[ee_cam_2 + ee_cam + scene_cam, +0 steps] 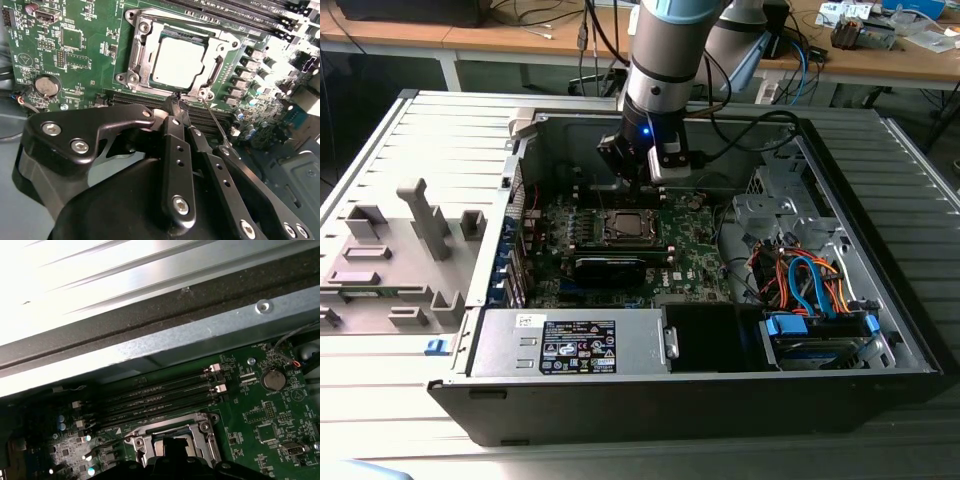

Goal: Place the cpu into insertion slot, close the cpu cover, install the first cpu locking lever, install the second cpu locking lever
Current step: 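Install the first cpu locking lever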

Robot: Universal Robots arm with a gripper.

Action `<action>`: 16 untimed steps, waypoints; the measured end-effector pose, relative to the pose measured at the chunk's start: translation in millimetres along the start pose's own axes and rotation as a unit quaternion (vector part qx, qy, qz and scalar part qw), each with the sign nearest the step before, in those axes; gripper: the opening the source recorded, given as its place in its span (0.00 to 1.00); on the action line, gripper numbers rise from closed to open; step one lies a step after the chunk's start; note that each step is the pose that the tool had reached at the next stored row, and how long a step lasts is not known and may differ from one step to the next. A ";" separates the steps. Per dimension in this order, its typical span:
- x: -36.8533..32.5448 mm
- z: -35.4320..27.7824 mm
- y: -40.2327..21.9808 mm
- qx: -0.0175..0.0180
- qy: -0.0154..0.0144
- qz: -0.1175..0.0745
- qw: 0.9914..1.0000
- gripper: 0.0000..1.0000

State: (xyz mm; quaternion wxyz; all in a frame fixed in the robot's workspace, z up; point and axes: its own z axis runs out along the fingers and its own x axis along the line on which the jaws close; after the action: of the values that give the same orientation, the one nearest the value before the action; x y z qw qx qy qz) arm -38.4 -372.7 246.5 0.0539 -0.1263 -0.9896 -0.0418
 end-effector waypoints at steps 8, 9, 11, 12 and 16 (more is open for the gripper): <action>-0.2 0.2 -1.1 0.001 0.001 -0.014 1.000 0.11; -0.2 0.2 -1.1 0.001 0.001 -0.015 1.000 0.11; -0.2 0.1 -1.3 0.001 0.001 -0.017 1.000 0.11; -0.2 0.1 -1.3 0.001 0.002 -0.018 1.000 0.11; -0.3 0.2 -1.4 0.001 0.002 -0.023 1.000 0.11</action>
State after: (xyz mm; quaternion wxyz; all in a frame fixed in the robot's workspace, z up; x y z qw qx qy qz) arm -38.5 -374.2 246.1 0.0551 -0.1038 -0.9922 -0.0427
